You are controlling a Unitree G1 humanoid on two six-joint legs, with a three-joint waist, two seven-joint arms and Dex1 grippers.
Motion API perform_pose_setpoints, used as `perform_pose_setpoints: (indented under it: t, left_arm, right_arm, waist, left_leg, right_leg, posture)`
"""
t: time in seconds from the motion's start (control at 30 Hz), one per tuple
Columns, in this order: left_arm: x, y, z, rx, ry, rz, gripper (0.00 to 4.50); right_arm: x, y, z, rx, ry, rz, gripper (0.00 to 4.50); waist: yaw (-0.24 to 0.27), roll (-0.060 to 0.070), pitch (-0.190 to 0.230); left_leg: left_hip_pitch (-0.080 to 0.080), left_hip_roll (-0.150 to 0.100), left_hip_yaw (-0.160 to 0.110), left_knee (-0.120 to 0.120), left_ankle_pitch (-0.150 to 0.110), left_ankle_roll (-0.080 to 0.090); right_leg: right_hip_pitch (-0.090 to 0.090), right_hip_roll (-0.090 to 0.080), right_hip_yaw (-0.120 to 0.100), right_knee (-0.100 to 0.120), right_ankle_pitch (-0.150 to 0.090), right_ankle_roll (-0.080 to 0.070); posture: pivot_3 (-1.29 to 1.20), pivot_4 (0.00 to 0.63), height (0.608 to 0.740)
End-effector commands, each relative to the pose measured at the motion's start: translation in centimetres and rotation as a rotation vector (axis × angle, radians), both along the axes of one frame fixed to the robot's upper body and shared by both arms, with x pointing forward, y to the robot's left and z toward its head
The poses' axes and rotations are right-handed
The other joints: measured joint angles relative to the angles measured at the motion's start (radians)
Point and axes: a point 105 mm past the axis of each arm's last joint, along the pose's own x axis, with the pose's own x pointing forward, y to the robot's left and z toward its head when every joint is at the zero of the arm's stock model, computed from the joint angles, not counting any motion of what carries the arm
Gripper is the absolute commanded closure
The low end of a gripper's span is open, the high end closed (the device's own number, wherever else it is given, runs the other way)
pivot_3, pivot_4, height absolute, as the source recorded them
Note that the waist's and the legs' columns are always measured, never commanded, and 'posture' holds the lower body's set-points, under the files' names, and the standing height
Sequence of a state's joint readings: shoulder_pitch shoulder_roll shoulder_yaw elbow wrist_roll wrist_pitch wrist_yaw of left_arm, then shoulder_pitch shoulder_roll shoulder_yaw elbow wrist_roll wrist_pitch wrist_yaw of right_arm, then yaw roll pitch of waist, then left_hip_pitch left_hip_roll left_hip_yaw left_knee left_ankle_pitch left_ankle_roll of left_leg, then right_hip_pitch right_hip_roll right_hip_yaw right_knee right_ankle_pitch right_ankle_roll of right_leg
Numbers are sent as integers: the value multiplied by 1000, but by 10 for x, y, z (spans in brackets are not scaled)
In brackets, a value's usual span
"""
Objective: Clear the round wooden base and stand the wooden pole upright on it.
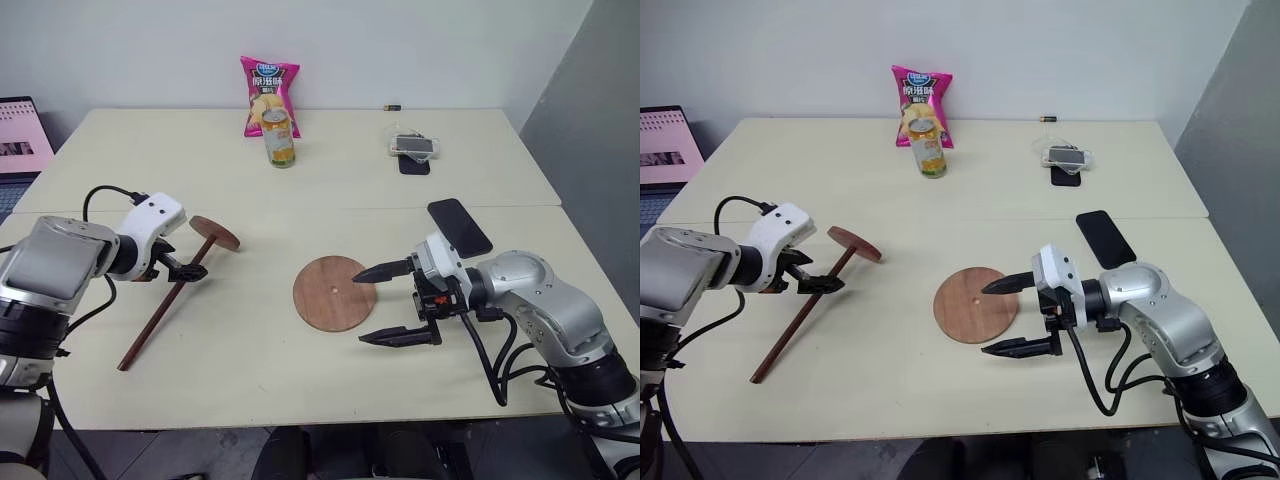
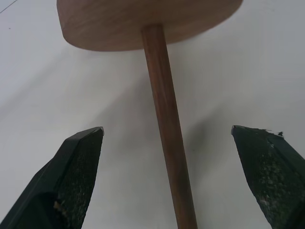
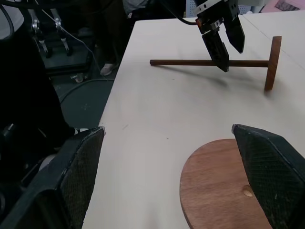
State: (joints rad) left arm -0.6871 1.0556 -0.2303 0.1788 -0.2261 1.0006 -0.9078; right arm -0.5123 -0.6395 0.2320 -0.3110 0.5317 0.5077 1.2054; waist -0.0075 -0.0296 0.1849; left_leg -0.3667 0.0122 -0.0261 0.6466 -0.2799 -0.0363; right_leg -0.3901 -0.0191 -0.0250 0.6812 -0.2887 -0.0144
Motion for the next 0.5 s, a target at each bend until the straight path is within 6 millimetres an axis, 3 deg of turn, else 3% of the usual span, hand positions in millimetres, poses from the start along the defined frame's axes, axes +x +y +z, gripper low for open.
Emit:
perform_pose_setpoints:
  t: [0.03,0.17,0.27,0.5]
  left_arm:
    - [7,1,7,2,-20,28,0]
    - [10,-1,2,-12,-6,40,0]
    - [9,-3,-4,-12,15,42,497]
    - [7,-2,-9,-26,25,64,2106]
  right_arm:
    - [-3,2,8,4,-41,42,10]
    - [-2,3,10,3,-43,43,10]
    - [-2,3,11,2,-47,42,0]
    - [0,4,18,17,-63,26,0]
  waist:
    - [0,0,0]
    - [-1,0,0]
    - [-1,0,0]
    - [-1,0,0]
  left_leg:
    - [0,0,0,0,0,0]
    - [0,0,0,0,0,0]
    - [0,0,0,0,0,0]
    - [0,0,0,0,0,0]
  right_leg:
    - [0,0,0,0,0,0]
    - [0,0,0,0,0,0]
    - [0,0,0,0,0,0]
    - [0,0,0,0,0,0]
  posture:
    - [0,150,740]
    - [0,150,740]
    - [0,150,740]
    - [0,150,740]
